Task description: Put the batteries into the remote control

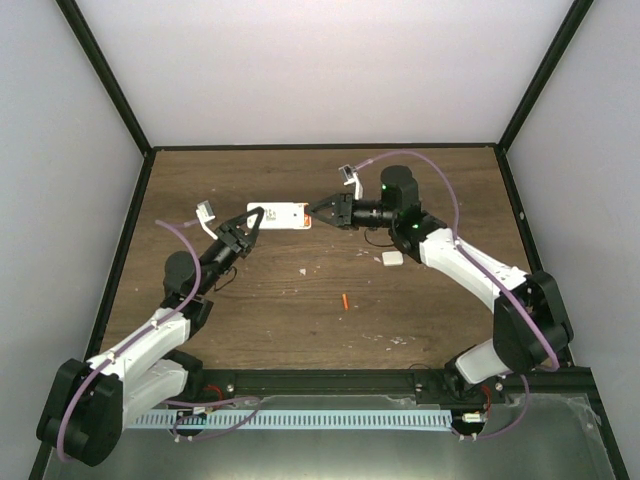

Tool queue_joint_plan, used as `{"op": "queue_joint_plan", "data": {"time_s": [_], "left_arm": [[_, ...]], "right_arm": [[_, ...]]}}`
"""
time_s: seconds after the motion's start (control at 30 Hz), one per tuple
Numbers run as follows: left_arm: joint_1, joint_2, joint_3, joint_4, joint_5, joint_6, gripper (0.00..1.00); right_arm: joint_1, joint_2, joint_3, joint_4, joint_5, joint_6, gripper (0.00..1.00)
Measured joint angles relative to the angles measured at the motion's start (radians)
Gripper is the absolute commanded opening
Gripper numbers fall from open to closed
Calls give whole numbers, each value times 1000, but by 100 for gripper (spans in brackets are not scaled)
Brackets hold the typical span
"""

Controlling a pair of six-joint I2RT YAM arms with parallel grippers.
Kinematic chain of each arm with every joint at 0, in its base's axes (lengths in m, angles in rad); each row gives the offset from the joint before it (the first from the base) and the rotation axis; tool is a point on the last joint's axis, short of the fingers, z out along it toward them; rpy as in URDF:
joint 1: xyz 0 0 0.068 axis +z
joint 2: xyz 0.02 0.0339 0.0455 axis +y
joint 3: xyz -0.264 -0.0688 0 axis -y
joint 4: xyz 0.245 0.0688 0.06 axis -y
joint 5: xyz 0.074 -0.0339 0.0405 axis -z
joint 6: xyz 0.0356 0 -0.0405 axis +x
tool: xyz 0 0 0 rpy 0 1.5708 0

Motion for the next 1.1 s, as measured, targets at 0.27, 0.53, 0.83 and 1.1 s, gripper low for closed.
{"op": "queue_joint_plan", "data": {"time_s": [0.27, 0.53, 0.83, 1.1], "left_arm": [[2, -32, 0, -49, -33, 51, 0], [6, -40, 0, -163, -75, 106, 0], [9, -40, 74, -273, -99, 161, 0], [10, -24, 106, -307, -108, 181, 0]], "right_arm": [[1, -115, 2, -188, 133, -141, 51], [1, -187, -49, -492, 400, -291, 41], [100, -47, -148, -737, 611, -350, 36], [201, 29, -144, -784, 679, -362, 26]]}}
